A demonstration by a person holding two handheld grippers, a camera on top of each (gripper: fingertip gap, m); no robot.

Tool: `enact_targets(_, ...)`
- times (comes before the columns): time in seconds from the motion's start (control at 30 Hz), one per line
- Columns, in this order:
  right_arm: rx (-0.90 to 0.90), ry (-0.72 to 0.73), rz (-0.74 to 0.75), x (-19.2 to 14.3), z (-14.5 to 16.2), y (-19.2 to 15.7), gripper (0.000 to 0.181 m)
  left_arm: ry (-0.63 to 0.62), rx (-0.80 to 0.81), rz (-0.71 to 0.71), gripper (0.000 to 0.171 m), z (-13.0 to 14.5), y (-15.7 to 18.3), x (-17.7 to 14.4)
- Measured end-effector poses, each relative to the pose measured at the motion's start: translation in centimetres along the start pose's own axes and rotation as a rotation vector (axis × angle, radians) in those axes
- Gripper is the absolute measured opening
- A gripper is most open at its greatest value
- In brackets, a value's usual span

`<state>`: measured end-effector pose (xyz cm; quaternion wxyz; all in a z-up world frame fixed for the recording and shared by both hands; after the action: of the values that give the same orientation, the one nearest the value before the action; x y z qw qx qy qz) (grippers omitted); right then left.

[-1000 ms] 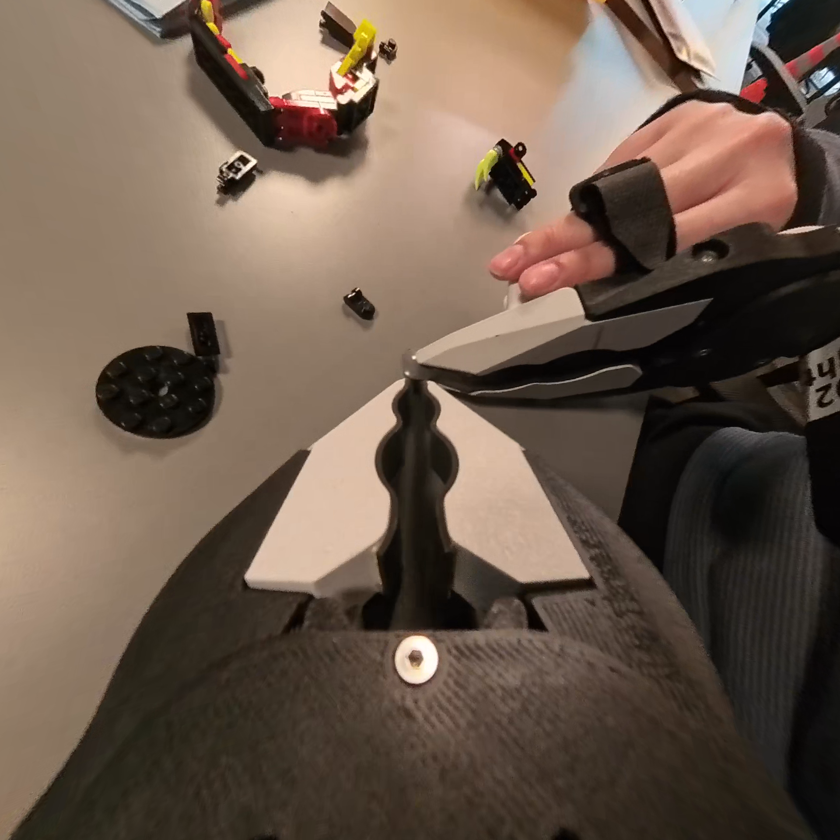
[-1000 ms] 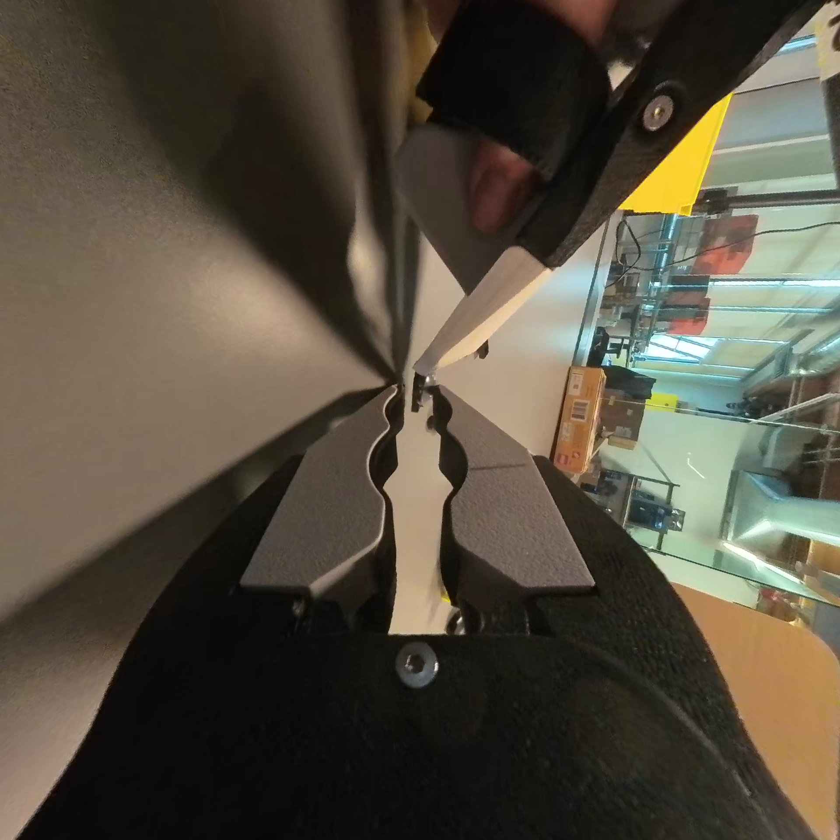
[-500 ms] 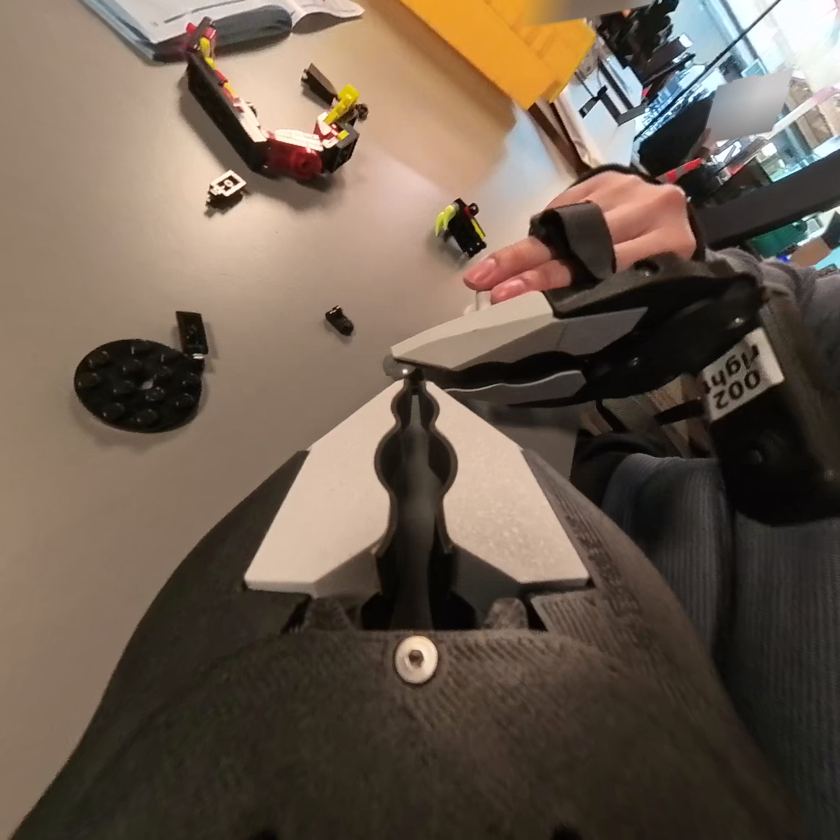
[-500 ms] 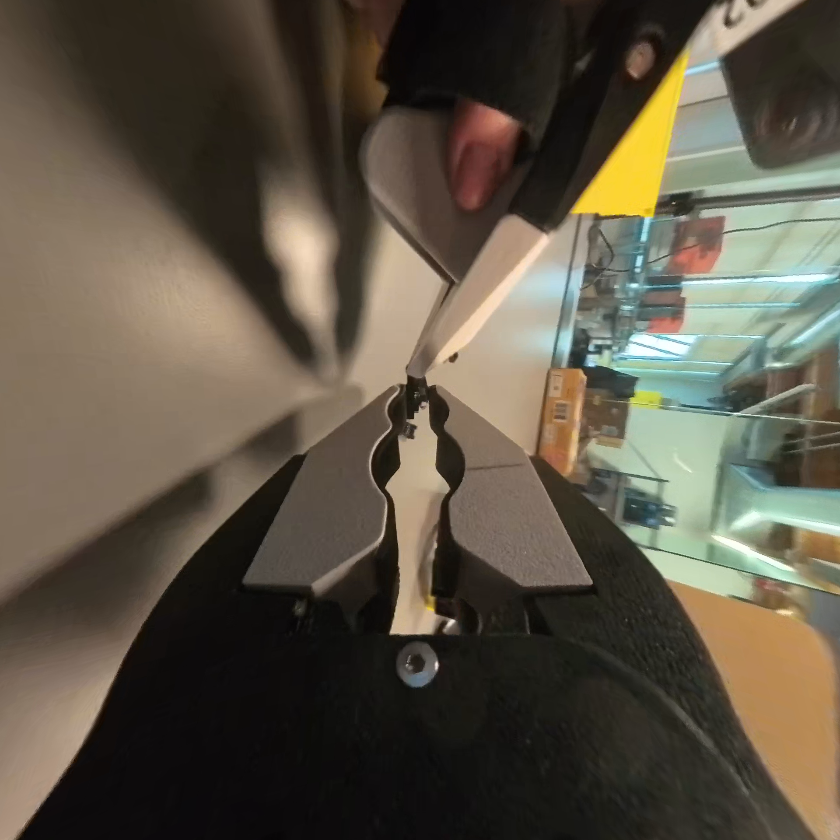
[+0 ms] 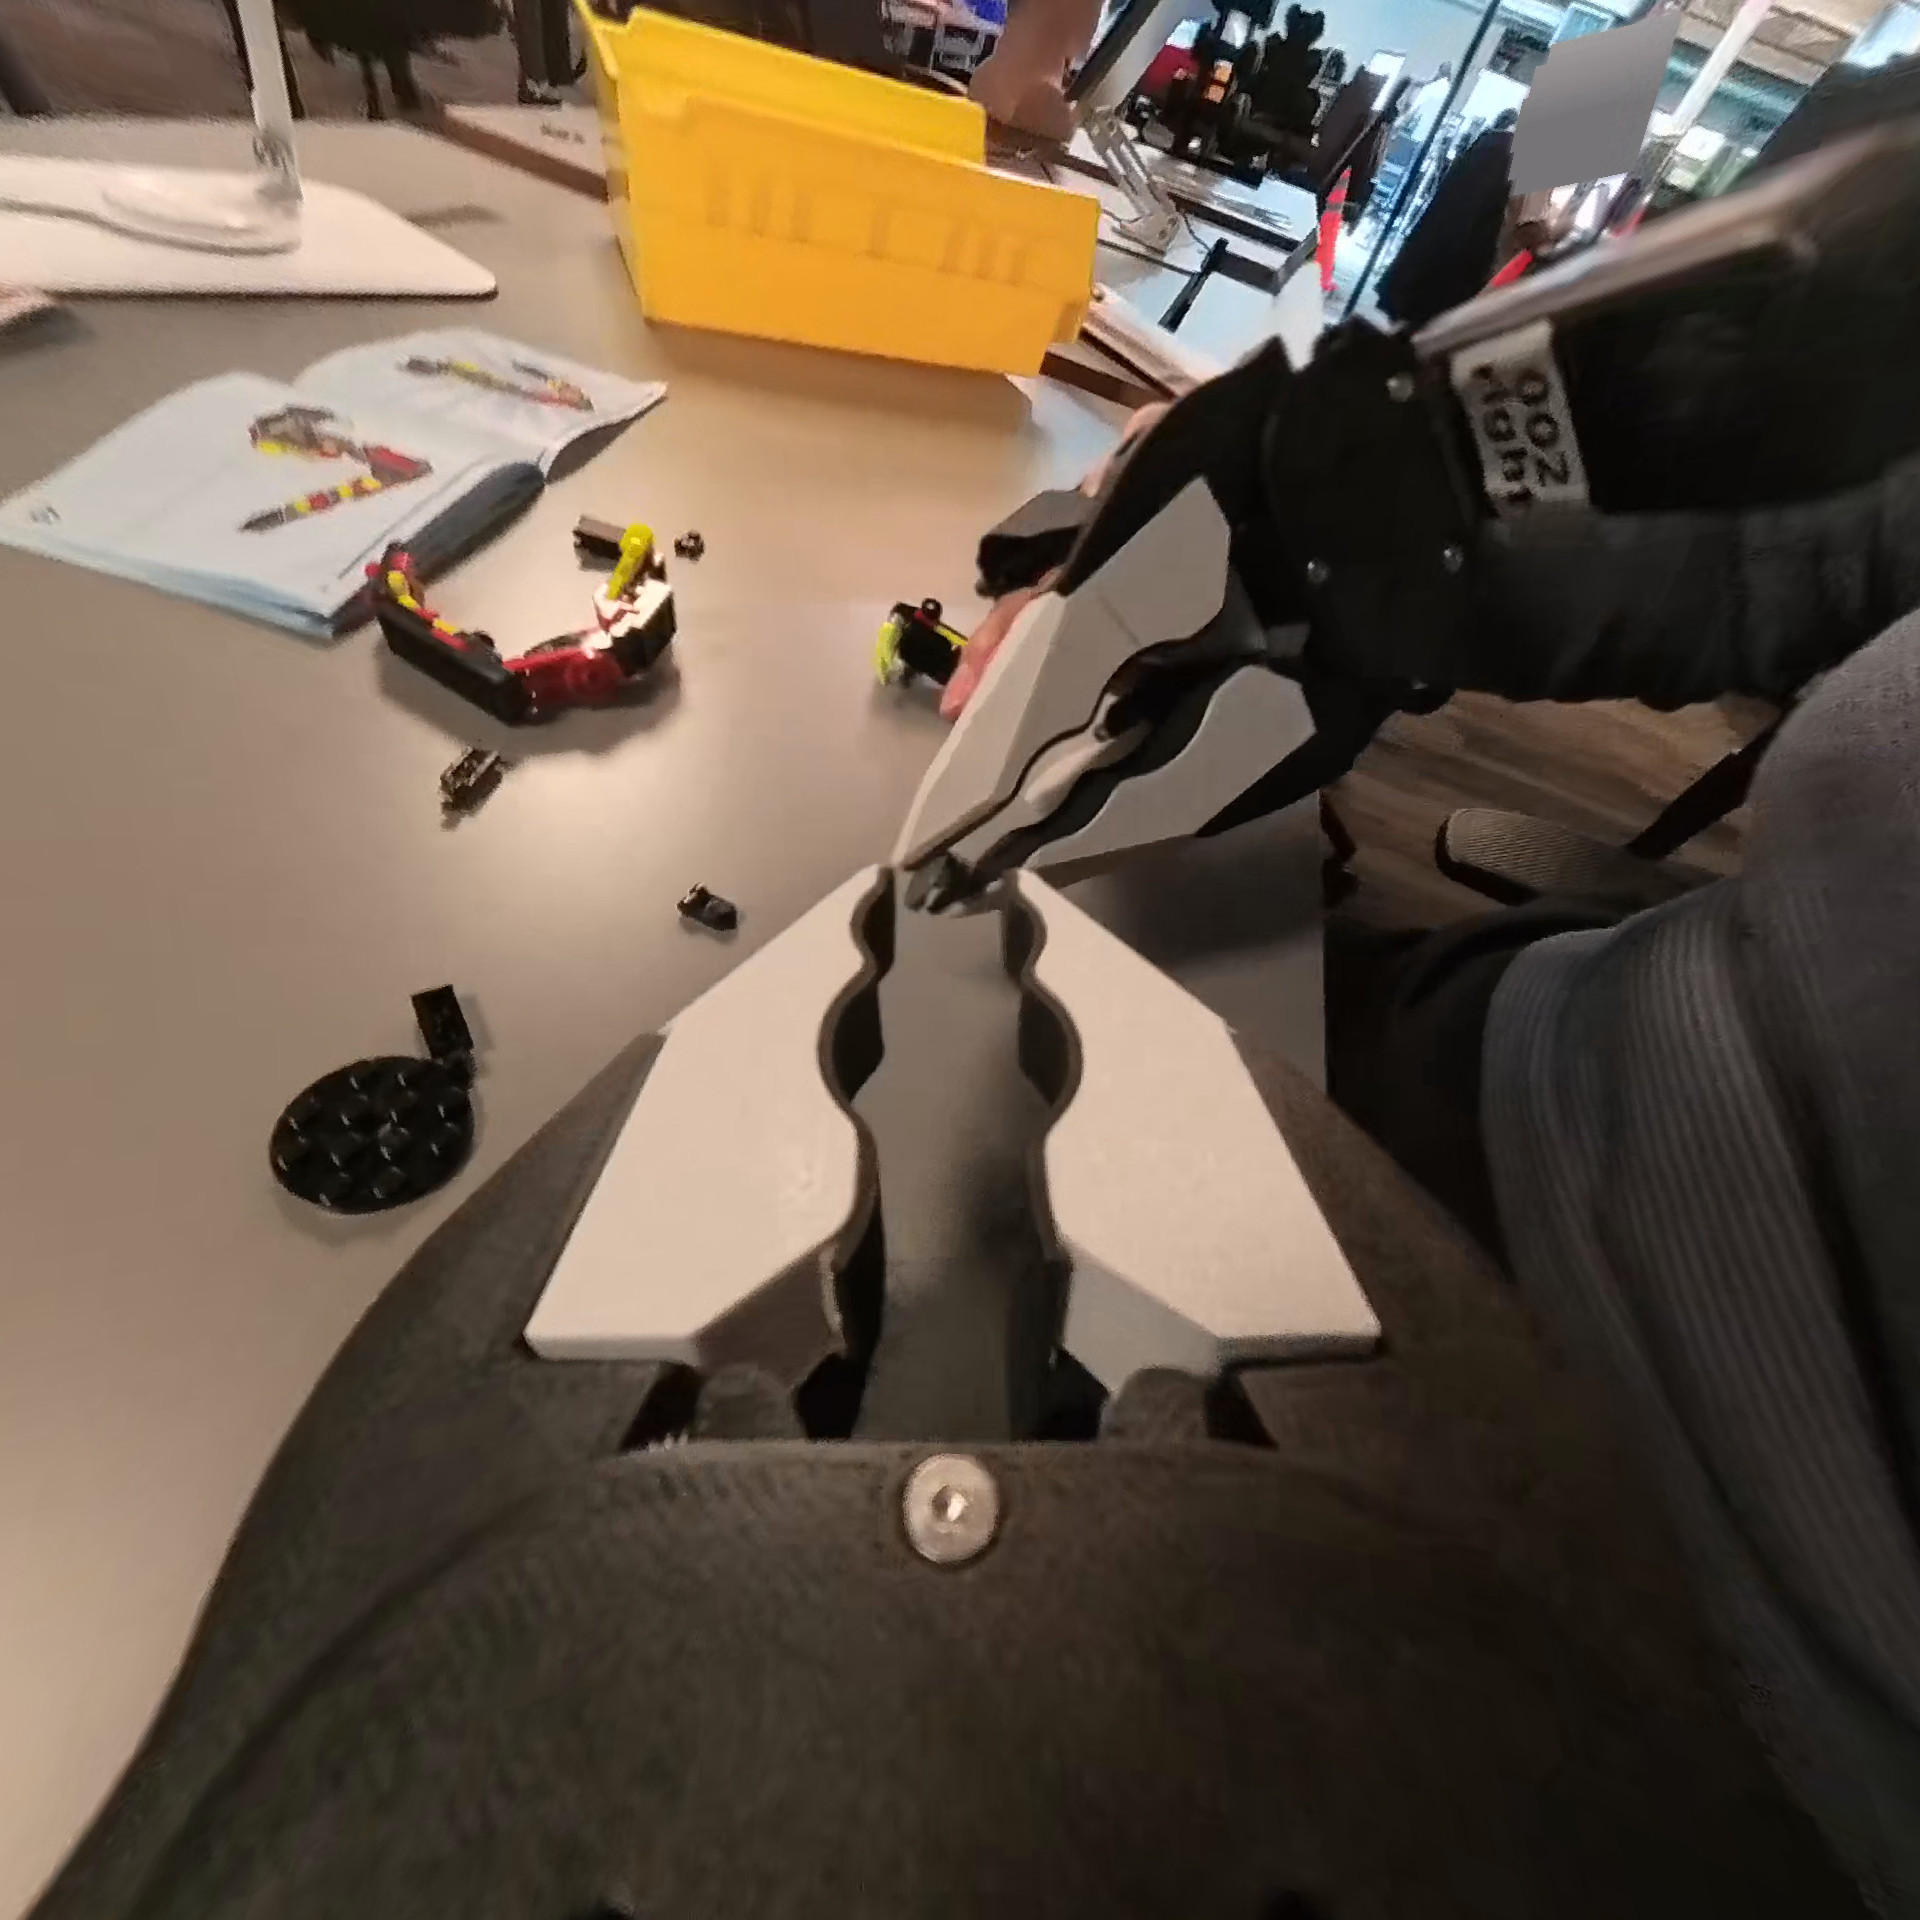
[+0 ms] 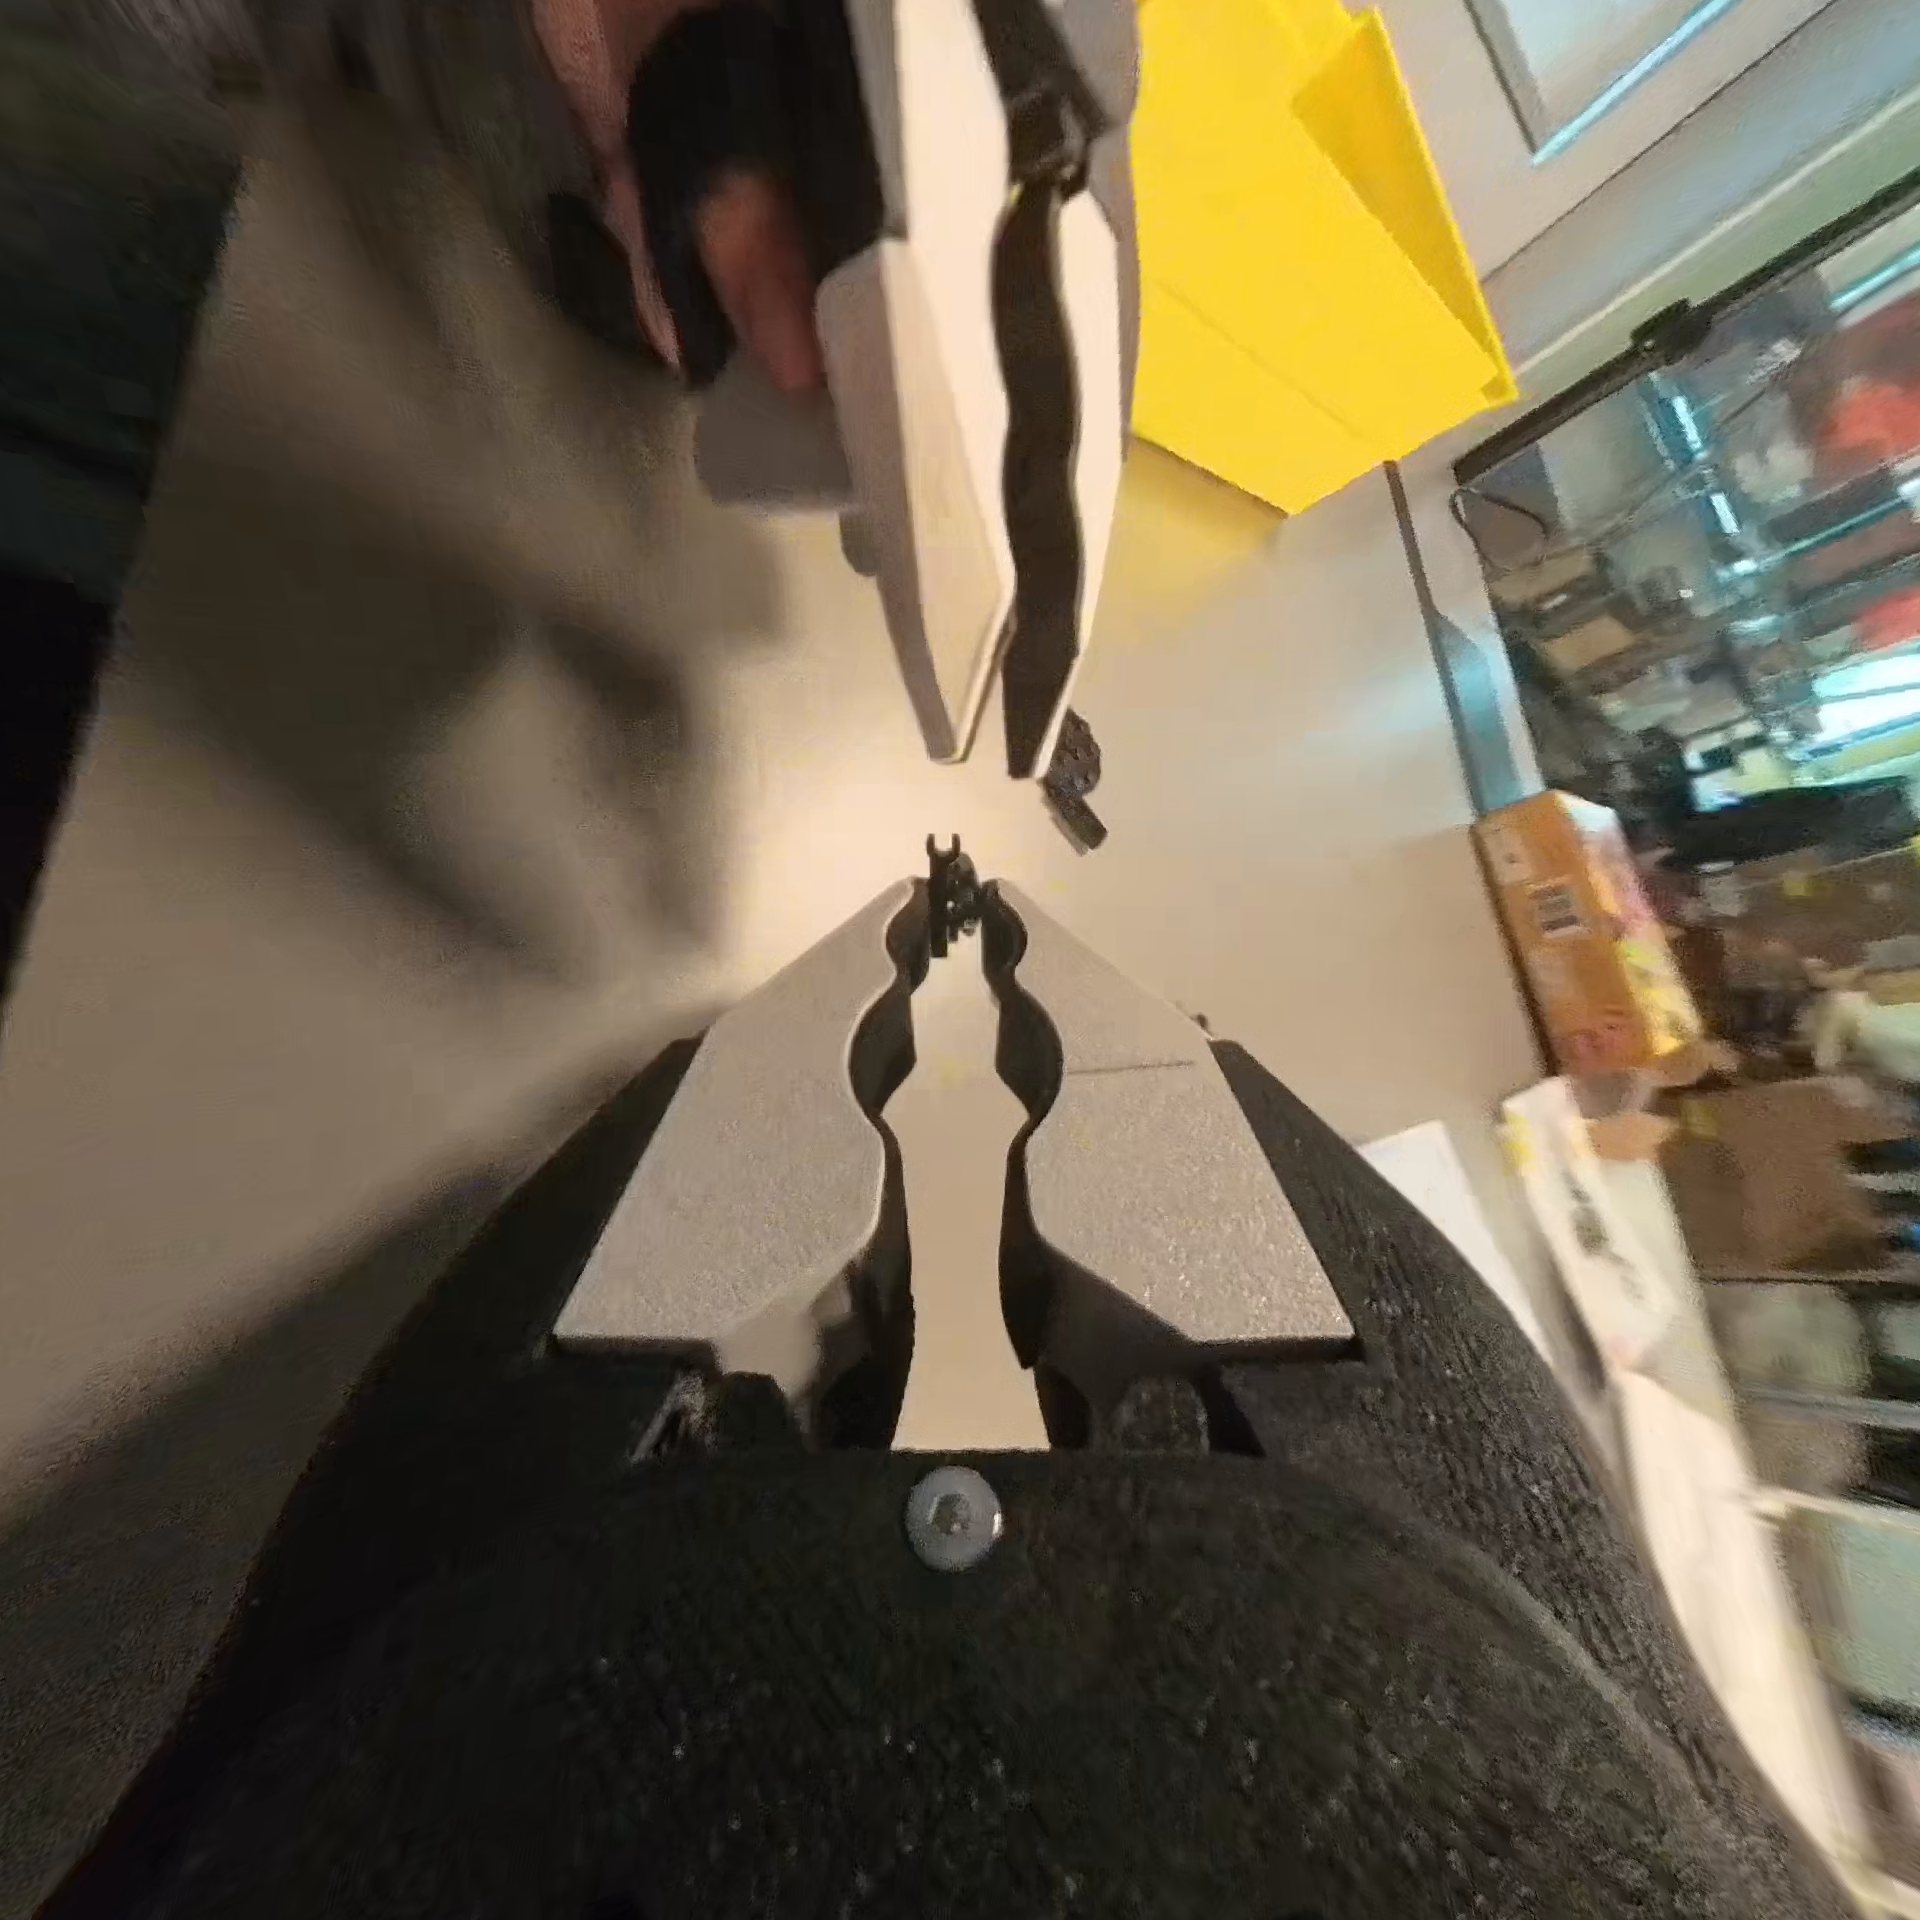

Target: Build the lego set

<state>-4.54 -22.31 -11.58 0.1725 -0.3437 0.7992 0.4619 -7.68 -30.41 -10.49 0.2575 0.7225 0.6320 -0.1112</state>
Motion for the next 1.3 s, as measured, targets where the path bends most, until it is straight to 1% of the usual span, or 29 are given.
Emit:
enact_targets(0.1, 0.149, 0.106, -0.087, -1.0, -0.4, 0.3, 0.007, 0.020, 0.022, 0.034, 0.028, -0.2, 0.6, 0.1)
enact_targets(0.17, 0.277, 0.180, -0.185, -1.6, -0.7, 0.5, 0.007, 0.036, 0.001, 0.068, 0.028, -0.4, 0.8, 0.3)
enact_targets(0.27, 0.502, 0.283, -0.378, -2.5, -0.9, 1.0, 0.008, 0.091, -0.030, 0.142, 0.021, -0.9, 1.2, 0.3)
enact_targets(0.33, 0.612, 0.350, -0.472, -2.9, -0.9, 1.3, 0.008, 0.136, -0.039, 0.203, 0.016, -1.2, 1.6, 0.1)
enact_targets(0.4, 0.679, 0.400, -0.533, -3.2, -0.9, 1.5, 0.008, 0.156, -0.037, 0.229, 0.012, -1.5, 1.9, 0.0)
enact_targets(0.47, 0.721, 0.444, -0.566, -3.6, -0.9, 1.7, 0.007, 0.148, -0.027, 0.223, 0.009, -1.4, 2.0, 0.2)
enact_targets(0.57, 0.734, 0.471, -0.582, -3.8, -0.9, 1.8, 0.007, 0.166, -0.019, 0.247, 0.009, -1.7, 2.3, 0.2)
enact_targets(0.67, 0.709, 0.477, -0.581, -4.0, -1.0, 1.8, 0.007, 0.175, -0.011, 0.244, 0.009, -1.8, 2.4, 0.3)
enact_targets(0.83, 0.673, 0.490, -0.566, -4.4, -1.3, 1.8, 0.008, 0.209, -0.002, 0.283, 0.014, -1.9, 2.6, -0.3)
enact_targets(0.97, 0.680, 0.515, -0.586, -4.5, -1.6, 1.7, 0.008, 0.231, 0.011, 0.290, 0.011, -2.0, 2.8, -0.6)
enact_targets(1.13, 0.744, 0.611, -0.588, -5.0, -2.0, 2.2, 0.007, 0.239, 0.019, 0.299, 0.010, -2.1, 3.0, -0.6)
enact_targets(1.2, 0.767, 0.673, -0.561, -5.4, -2.3, 2.8, 0.007, 0.293, 0.039, 0.293, 0.008, -2.6, 3.1, -1.0)
enact_targets(1.3, 0.764, 0.729, -0.521, -6.0, -2.7, 3.2, 0.007, 0.417, 0.078, 0.249, 0.008, -3.7, 3.4, -1.8)
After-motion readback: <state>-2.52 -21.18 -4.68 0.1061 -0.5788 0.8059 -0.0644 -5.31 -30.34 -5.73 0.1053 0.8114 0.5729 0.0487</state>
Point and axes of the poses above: each gripper's, where its closed fingertips meet, x out along the fingers, z out of its underside, y = z × x across the jaws, the point moved 5 cm from there along -x, back along the fingers, and after that the axes turned 13 degrees about -y, right-handed, at the moved point
